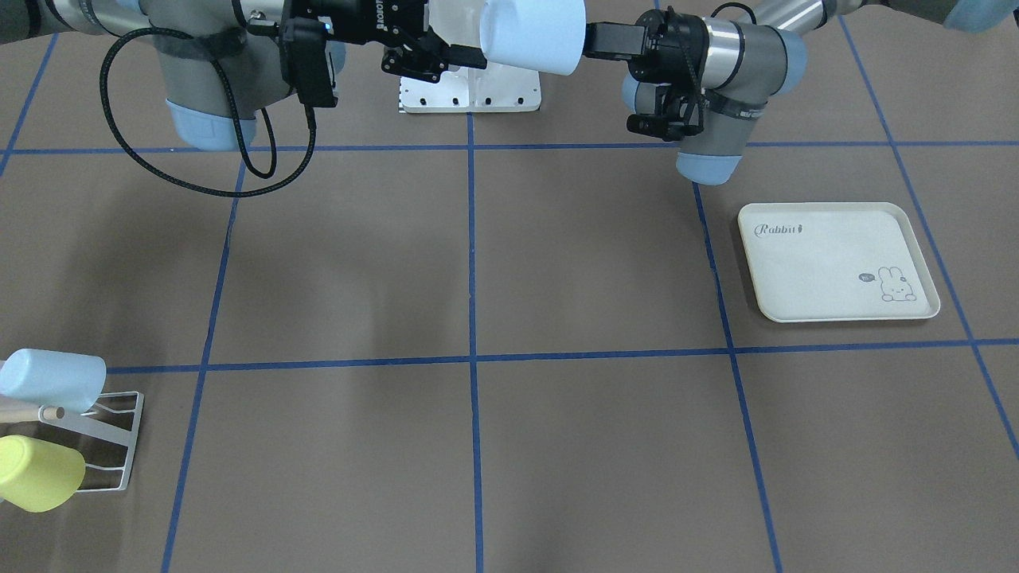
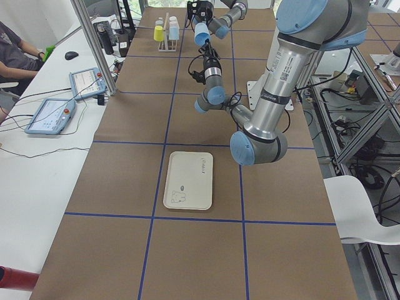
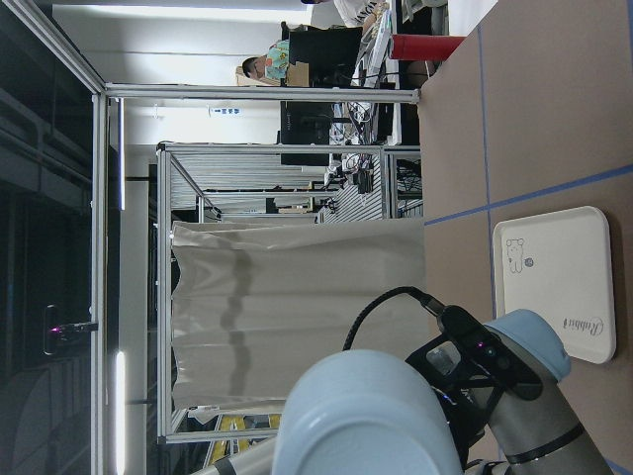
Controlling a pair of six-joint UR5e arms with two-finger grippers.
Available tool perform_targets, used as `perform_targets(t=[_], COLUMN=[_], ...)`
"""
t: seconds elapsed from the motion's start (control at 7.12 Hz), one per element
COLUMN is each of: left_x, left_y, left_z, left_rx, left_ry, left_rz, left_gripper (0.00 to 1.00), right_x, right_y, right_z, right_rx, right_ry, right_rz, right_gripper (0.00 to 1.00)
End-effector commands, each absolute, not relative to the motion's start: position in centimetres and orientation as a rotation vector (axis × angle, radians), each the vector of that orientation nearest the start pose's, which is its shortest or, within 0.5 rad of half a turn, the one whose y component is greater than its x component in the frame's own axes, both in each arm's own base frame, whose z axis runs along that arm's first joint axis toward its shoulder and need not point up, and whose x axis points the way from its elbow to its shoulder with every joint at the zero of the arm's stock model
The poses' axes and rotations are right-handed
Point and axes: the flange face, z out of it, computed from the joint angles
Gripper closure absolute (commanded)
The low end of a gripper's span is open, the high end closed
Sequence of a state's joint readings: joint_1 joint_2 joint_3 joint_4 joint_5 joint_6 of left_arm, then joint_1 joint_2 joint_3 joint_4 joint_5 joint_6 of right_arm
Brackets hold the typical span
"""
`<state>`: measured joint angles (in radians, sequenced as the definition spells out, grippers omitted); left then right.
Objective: Transfer IKEA cup to right arm and place on rack
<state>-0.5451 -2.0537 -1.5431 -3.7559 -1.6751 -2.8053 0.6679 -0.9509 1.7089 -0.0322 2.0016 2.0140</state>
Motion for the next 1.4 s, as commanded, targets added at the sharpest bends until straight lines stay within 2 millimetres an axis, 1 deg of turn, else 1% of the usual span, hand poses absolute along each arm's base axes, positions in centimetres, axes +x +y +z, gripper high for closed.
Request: perform_targets(t=[0.0,0.28,0.42,0.56,0.7,0.84,0.98,1.12,1.26], left_x=[37.5,37.5,37.4,37.3,37.0,36.2,35.5,34.7,35.1], left_y=[-37.1,-37.1,-37.1,-37.0,-37.0,-37.6,-37.9,-38.0,-38.5], left_z=[22.6,22.6,22.7,22.6,22.7,23.2,25.0,27.6,28.5], left_rx=[-0.951,-0.951,-0.926,-0.889,-0.881,-0.837,-0.732,-0.593,-0.478], left_ry=[2.545,2.546,2.552,2.563,2.566,2.574,2.570,2.553,2.534], left_rz=[-0.442,-0.444,-0.440,-0.427,-0.428,-0.435,-0.451,-0.470,-0.474], left_gripper=[1.00,1.00,0.61,0.01,0.00,0.00,0.00,0.00,0.00], right_x=[-36.3,-36.3,-36.3,-36.2,-36.1,-35.1,-34.2,-32.7,-30.3], right_y=[-40.1,-40.1,-40.1,-40.1,-40.2,-40.6,-41.5,-43.2,-45.9], right_z=[10.4,10.5,10.5,10.4,10.3,9.9,10.0,12.7,14.9], right_rx=[0.029,0.031,0.032,0.036,0.040,0.060,0.077,0.117,0.188], right_ry=[-2.220,-2.218,-2.217,-2.219,-2.222,-2.230,-2.225,-2.176,-2.108], right_rz=[0.112,0.110,0.107,0.102,0.102,0.110,0.134,0.193,0.266], right_gripper=[0.27,0.57,0.69,0.77,0.79,0.80,0.79,0.79,0.79])
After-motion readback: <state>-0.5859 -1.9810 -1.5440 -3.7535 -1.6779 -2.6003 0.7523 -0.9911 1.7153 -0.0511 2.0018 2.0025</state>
